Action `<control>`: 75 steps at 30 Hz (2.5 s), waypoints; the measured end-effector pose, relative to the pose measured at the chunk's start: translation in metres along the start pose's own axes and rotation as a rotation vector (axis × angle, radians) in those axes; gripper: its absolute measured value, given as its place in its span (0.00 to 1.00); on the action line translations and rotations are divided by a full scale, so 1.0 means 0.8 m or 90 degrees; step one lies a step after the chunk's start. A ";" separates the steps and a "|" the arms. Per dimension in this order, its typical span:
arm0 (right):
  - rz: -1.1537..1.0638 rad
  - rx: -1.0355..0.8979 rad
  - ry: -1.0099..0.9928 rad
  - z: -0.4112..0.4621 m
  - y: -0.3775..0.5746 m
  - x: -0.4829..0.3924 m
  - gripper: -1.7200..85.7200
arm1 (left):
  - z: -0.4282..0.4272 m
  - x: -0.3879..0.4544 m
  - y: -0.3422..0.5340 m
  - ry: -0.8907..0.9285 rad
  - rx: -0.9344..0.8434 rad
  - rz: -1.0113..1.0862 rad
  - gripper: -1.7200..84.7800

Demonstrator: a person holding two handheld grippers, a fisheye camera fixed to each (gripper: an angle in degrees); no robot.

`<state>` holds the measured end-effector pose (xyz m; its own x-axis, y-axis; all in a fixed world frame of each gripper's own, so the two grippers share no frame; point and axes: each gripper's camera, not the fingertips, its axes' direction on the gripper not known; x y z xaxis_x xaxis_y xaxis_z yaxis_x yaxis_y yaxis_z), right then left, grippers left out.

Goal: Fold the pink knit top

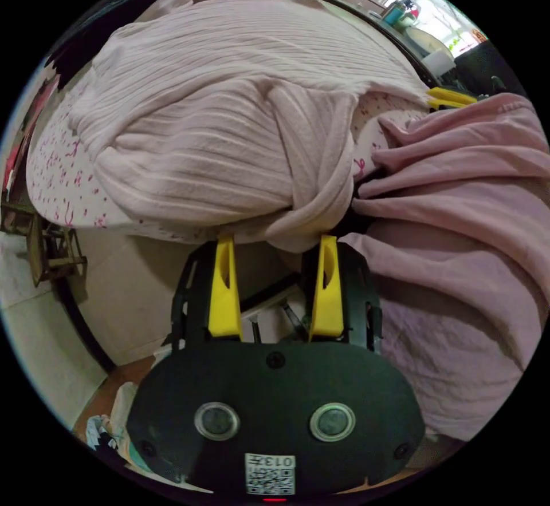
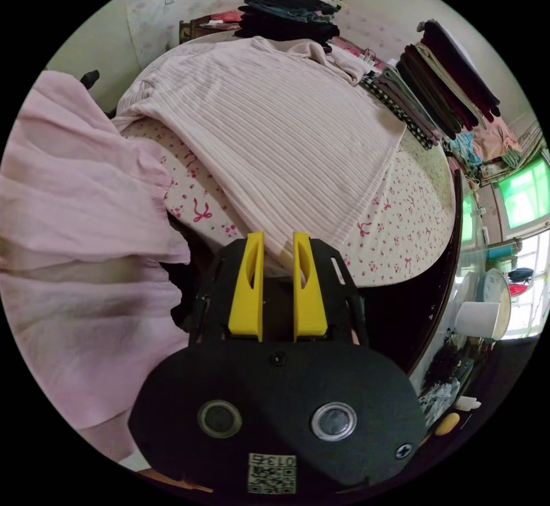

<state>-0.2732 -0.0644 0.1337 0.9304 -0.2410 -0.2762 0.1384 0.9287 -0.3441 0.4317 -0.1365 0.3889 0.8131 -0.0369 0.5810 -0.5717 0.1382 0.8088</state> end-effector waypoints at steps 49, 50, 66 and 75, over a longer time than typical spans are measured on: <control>0.119 -0.034 0.016 0.167 -0.220 0.192 0.06 | -0.134 -0.010 -0.395 -0.484 -0.164 0.192 0.09; 0.130 -0.057 -0.004 0.187 -0.228 0.200 0.06 | -0.130 -0.020 -0.396 -0.474 -0.164 0.170 0.09; 0.009 0.180 -0.157 0.174 -0.430 0.178 0.11 | -0.142 -0.037 -0.166 -0.184 0.085 0.026 0.07; -0.380 0.116 -0.182 0.230 -0.709 0.001 0.13 | -0.103 -0.093 -0.166 -0.172 0.049 -0.059 0.07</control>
<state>-0.2887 -0.5395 0.4937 0.7262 -0.6660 0.1707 0.6873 0.6981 -0.2004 0.4562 -0.0705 0.2310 0.8095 -0.3096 0.4988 -0.5112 0.0460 0.8582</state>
